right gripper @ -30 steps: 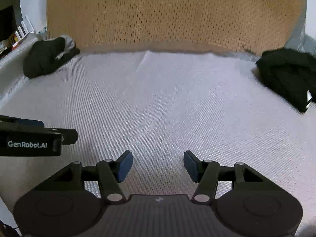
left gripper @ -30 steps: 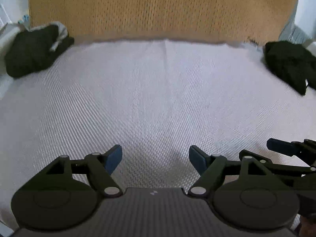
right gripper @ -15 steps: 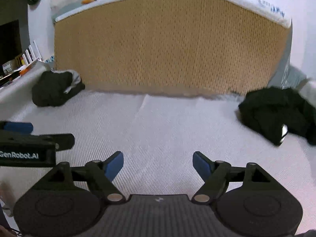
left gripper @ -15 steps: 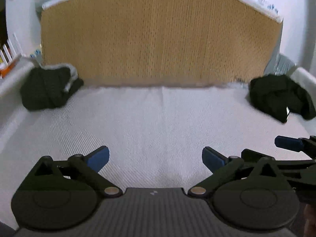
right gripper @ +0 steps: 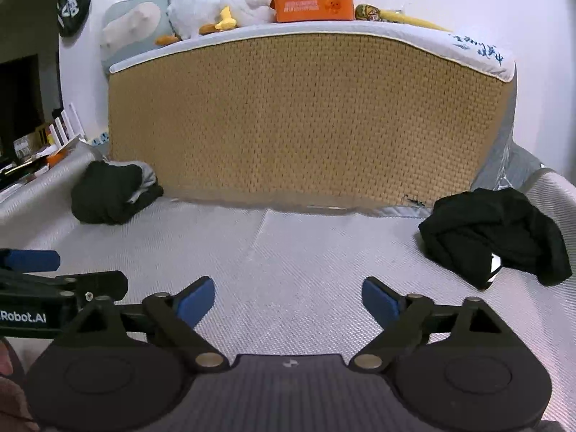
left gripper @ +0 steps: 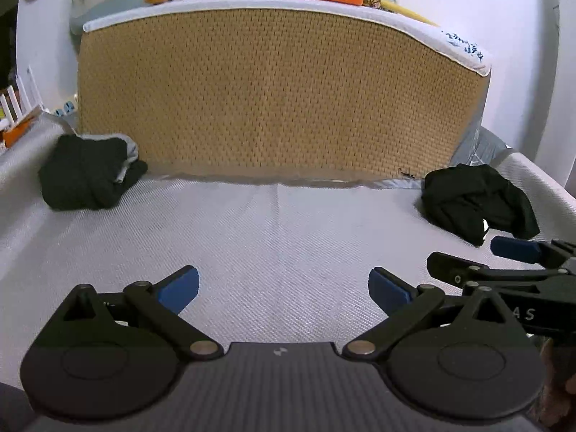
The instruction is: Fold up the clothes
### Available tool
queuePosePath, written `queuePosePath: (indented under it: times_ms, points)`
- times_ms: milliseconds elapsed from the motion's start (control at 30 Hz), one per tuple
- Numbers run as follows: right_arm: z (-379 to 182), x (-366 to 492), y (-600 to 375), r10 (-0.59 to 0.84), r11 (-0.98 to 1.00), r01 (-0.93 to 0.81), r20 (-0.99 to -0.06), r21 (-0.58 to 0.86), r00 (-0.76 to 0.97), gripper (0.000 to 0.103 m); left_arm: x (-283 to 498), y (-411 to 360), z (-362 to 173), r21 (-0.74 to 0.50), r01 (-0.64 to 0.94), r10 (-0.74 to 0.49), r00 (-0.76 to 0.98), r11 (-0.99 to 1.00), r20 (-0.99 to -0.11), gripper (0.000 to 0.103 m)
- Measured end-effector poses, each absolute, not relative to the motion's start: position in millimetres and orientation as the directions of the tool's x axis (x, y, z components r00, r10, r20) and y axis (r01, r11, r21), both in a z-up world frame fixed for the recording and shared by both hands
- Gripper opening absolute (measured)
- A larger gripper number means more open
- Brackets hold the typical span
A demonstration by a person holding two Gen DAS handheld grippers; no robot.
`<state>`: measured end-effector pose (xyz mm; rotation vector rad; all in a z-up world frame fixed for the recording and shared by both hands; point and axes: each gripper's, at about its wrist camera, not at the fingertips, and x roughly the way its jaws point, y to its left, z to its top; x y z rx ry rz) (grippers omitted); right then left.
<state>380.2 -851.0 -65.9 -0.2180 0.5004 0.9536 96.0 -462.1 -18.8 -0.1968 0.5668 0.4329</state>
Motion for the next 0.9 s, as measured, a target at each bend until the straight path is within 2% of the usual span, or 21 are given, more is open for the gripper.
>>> queuePosePath:
  times_ms: [467,900]
  points:
    - [-50,353,-876,0.728,0.575,-0.818,-0.446,-0.016,0.52,0.096,75,-473,2,-0.039,-0.458,0.373,0.768,0.888,-0.521,0.103]
    - [-59,344,-901,0.715,0.578,-0.816,-0.484,0.007,0.503,0.096,61,-488,3,0.001,-0.457,0.39,0.76,0.89,-0.52,0.103]
